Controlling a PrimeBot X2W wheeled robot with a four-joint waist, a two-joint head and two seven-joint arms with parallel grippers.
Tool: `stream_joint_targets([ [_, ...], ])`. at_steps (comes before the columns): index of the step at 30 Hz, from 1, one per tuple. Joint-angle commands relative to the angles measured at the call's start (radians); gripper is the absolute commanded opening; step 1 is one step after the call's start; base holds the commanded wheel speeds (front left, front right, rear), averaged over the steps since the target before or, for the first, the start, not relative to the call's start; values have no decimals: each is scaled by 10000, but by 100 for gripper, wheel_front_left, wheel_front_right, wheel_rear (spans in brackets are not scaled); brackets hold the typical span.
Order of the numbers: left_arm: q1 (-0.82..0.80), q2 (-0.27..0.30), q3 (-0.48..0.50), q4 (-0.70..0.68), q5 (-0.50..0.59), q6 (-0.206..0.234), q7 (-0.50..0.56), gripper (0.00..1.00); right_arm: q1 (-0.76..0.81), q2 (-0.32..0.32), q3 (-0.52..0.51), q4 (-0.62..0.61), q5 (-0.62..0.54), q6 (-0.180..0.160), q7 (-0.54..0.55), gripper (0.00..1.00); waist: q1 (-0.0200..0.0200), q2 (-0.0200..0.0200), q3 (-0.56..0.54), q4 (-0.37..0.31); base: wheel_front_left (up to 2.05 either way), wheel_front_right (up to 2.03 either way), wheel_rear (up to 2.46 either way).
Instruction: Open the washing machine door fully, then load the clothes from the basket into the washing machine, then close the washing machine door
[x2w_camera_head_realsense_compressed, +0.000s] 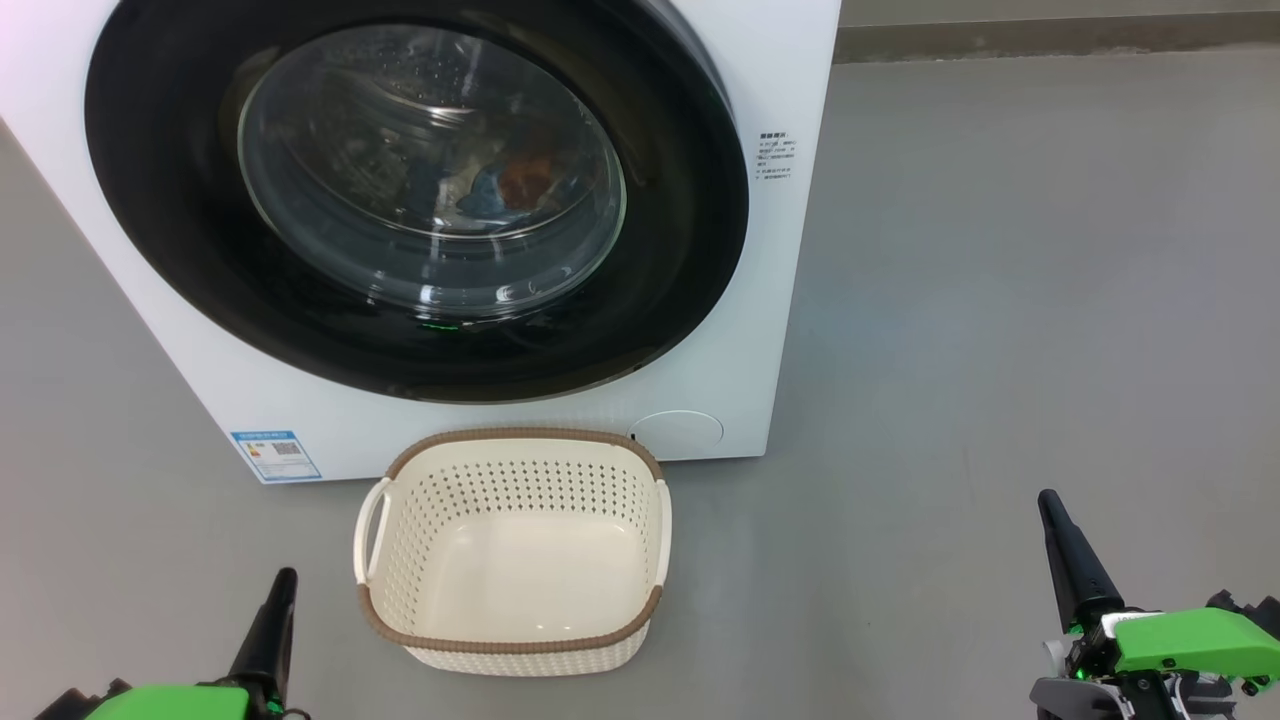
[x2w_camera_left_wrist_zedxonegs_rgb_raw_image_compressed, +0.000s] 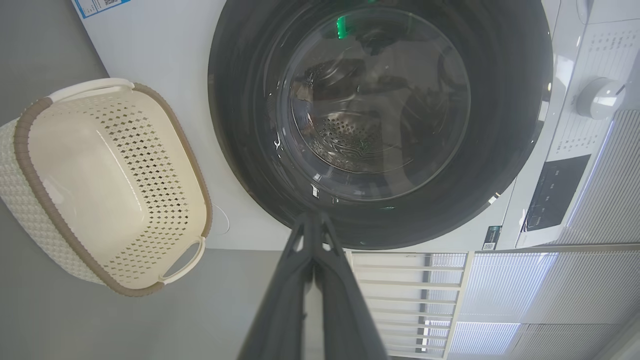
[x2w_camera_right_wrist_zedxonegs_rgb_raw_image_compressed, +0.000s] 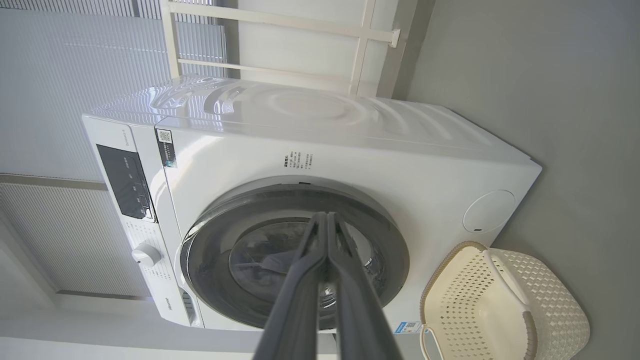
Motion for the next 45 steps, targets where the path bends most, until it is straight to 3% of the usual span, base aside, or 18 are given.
stream_joint_targets([
  [1,-506,96,364,-177,-237,-28,122,0,-94,18,129,-322,320,15,98,0,0,0,-2,1,0,0,0],
  [8,-543,53,470,-158,-818,-29,312,0,-67,100,-11,-354,897,14,289,0,0,0,-11,2,0,0,0],
  [45,-545,44,483,-158,-807,-29,323,0,-68,111,-27,-354,883,14,302,0,0,0,-11,2,0,0,0],
])
